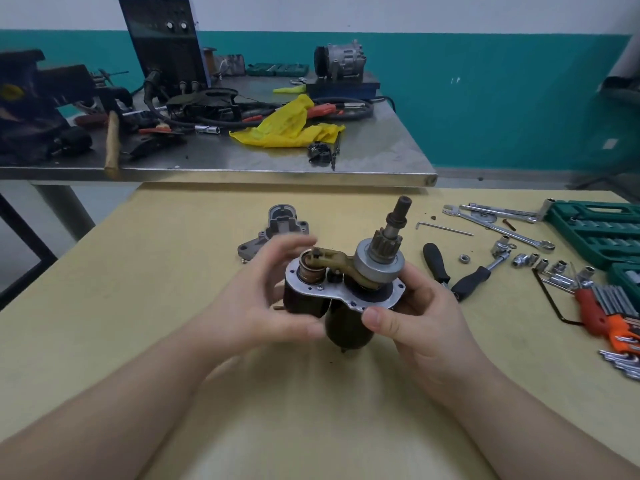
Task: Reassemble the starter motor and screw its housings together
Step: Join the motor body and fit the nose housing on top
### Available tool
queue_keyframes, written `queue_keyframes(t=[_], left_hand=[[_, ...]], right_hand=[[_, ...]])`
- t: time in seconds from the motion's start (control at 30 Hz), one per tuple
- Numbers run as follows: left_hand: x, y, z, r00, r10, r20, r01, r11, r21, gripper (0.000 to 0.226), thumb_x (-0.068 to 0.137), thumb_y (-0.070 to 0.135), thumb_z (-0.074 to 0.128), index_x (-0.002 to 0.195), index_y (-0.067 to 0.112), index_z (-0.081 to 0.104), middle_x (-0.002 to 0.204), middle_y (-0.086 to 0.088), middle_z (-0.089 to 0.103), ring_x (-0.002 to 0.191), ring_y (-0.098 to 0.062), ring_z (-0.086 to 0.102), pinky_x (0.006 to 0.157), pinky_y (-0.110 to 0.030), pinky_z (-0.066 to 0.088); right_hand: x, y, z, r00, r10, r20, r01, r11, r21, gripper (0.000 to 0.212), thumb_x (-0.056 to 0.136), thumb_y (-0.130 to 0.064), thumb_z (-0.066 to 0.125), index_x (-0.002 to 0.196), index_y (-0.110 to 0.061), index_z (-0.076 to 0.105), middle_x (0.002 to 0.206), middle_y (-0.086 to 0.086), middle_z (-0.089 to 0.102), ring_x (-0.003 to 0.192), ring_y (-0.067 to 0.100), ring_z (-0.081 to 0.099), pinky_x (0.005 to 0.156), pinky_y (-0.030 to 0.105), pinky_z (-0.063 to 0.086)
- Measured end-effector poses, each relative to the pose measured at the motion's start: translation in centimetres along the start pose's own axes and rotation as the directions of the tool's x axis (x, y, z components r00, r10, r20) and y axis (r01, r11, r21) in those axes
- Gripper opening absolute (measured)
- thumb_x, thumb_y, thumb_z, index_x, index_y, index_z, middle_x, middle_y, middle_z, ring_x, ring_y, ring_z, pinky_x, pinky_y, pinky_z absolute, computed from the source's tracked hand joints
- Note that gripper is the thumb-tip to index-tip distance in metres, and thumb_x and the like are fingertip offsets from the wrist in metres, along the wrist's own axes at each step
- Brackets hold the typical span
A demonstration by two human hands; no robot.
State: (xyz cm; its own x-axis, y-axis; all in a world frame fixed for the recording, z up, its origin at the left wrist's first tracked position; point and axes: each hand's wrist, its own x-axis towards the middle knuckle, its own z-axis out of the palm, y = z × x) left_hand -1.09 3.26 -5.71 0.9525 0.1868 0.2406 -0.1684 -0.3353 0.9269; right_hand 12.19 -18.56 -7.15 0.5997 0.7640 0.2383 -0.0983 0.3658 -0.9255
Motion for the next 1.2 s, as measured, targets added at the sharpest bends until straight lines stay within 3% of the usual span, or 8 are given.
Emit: queue_keyframes(t=[0.13, 0.23, 0.4, 0.6, 0.77, 0.9, 1.03, 1.2], left_hand=[[-1.4, -2.8, -2.6, 0.922, 0.029, -0.386, -0.127, 0.964, -0.232, 0.028, 0.097, 0.007, 0.047, 0.109, 0.0, 0.071, 0.108, -0.02, 0.072, 0.093, -0.034, 0.065, 0.077, -0.043, 0.054], [-0.6, -1.8, -5.7, 0.821, -0.034, -0.569, -0.093, 0.977, -0.193, 0.02, 0.1, 0.011, 0.058, 0.095, 0.01, 0.077, 0.087, -0.008, 0.073, 0.072, -0.021, 0.06, 0.061, -0.026, 0.05], [-1.1, -3.5, -4.6, 0.849, -0.068, -0.525, 0.278, 0.901, 0.334, 0.014, 0.092, 0.017, 0.081, 0.087, 0.029, 0.08, 0.084, 0.019, 0.072, 0.068, 0.001, 0.06, 0.061, -0.006, 0.043], [-0.2, -4.3, -4.8, 0.78, -0.119, -0.614, 0.379, 0.871, 0.312, 0.014, 0.091, 0.019, 0.077, 0.089, 0.033, 0.078, 0.086, 0.034, 0.068, 0.076, 0.007, 0.061, 0.063, -0.001, 0.04], [1.2, -4.8, -5.8, 0.764, -0.146, -0.628, 0.475, 0.787, 0.394, 0.026, 0.092, 0.026, 0.074, 0.113, 0.04, 0.072, 0.11, 0.017, 0.065, 0.093, 0.005, 0.059, 0.076, -0.012, 0.039], [4.5, -4.3, -7.2, 0.737, -0.408, -0.538, 0.604, 0.756, 0.253, 0.072, 0.085, 0.053, 0.08, 0.147, 0.032, 0.052, 0.138, 0.007, 0.057, 0.11, -0.016, 0.059, 0.089, -0.036, 0.043], [8.6, -3.8, -7.1, 0.782, -0.485, -0.392, 0.621, 0.664, 0.417, 0.114, 0.07, 0.068, 0.088, 0.161, 0.028, 0.033, 0.154, -0.004, 0.052, 0.126, -0.025, 0.056, 0.099, -0.041, 0.049], [11.9, -3.8, -4.5, 0.782, -0.485, -0.392, 0.622, 0.555, 0.552, 0.128, 0.048, 0.09, 0.079, 0.152, 0.028, 0.035, 0.137, 0.0, 0.06, 0.12, -0.028, 0.057, 0.098, -0.043, 0.051]], right_hand=[[0.0, -0.2, -0.5, 1.0, -0.013, -0.002, 0.012, 0.999, -0.042, 0.069, 0.076, -0.029, 0.097, 0.139, -0.02, 0.07, 0.131, 0.011, 0.075, 0.124, 0.03, 0.071, 0.099, 0.036, 0.058], [0.2, -0.8, -1.0, 0.999, -0.048, -0.011, 0.047, 0.994, -0.095, 0.064, 0.074, -0.027, 0.097, 0.134, -0.024, 0.074, 0.128, 0.009, 0.077, 0.121, 0.028, 0.073, 0.098, 0.032, 0.059], [0.7, -0.8, -2.3, 0.986, -0.097, -0.134, 0.077, 0.986, -0.148, 0.069, 0.065, -0.024, 0.095, 0.131, -0.025, 0.076, 0.126, 0.012, 0.077, 0.121, 0.033, 0.072, 0.104, 0.043, 0.059], [1.3, -0.6, -2.1, 0.931, -0.221, -0.29, 0.147, 0.955, -0.257, 0.071, 0.063, -0.046, 0.099, 0.129, -0.035, 0.077, 0.127, 0.003, 0.078, 0.121, 0.024, 0.072, 0.101, 0.04, 0.055], [1.9, -0.3, -2.5, 0.889, -0.279, -0.362, 0.186, 0.945, -0.271, 0.058, 0.075, -0.031, 0.091, 0.131, -0.034, 0.075, 0.126, -0.001, 0.079, 0.116, 0.017, 0.074, 0.092, 0.021, 0.057], [1.9, -0.4, -2.9, 0.892, -0.274, -0.36, 0.188, 0.948, -0.255, 0.067, 0.07, -0.045, 0.097, 0.132, -0.033, 0.075, 0.126, -0.001, 0.079, 0.115, 0.016, 0.075, 0.091, 0.017, 0.056], [2.1, -0.5, -3.3, 0.906, -0.249, -0.343, 0.165, 0.953, -0.256, 0.074, 0.066, -0.051, 0.097, 0.134, -0.03, 0.074, 0.128, 0.001, 0.078, 0.12, 0.021, 0.073, 0.092, 0.029, 0.06], [2.0, -1.2, -3.9, 0.936, -0.199, -0.289, 0.13, 0.962, -0.242, 0.076, 0.067, -0.051, 0.097, 0.136, -0.033, 0.072, 0.131, 0.002, 0.076, 0.125, 0.024, 0.07, 0.102, 0.038, 0.053]])
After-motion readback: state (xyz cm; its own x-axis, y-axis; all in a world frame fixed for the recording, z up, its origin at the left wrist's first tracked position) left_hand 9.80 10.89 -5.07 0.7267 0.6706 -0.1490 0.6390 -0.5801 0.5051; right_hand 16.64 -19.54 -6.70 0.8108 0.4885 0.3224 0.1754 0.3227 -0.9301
